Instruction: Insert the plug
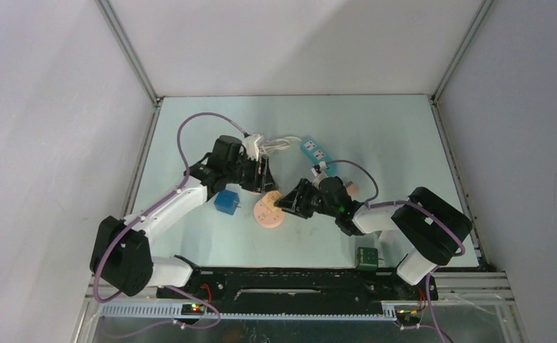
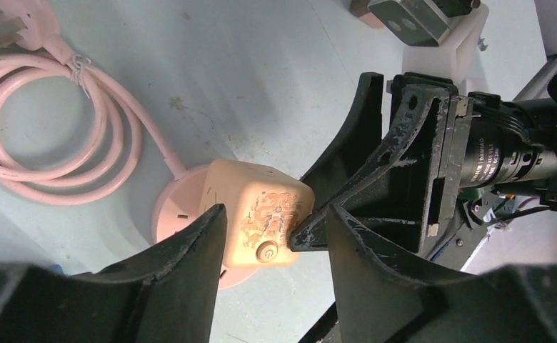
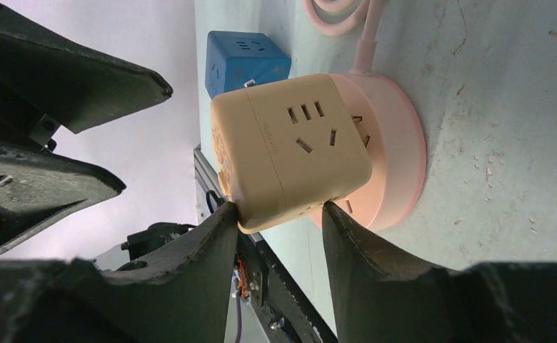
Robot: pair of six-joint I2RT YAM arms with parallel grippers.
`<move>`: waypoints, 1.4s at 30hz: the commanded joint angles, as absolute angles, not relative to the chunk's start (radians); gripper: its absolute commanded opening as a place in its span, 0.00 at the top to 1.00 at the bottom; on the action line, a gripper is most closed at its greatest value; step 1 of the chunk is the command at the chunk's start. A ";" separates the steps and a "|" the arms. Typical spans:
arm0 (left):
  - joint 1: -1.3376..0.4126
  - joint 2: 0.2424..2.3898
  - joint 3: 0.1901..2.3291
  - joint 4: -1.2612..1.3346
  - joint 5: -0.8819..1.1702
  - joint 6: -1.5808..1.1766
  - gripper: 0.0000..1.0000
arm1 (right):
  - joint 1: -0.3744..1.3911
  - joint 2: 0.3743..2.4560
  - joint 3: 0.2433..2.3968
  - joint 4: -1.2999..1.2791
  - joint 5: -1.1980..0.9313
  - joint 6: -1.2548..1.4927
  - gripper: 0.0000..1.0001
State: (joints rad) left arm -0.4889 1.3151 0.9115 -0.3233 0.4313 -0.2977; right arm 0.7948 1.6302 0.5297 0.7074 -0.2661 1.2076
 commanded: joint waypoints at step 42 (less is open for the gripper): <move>-0.476 1.624 0.938 -0.415 0.143 -0.297 0.82 | 0.719 1.658 0.776 0.304 -0.296 0.978 0.42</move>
State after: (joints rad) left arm -0.4946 1.5257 0.9810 -0.2462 0.2668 -0.3252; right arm 0.7174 1.6737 0.7261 0.4648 -0.3111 1.0931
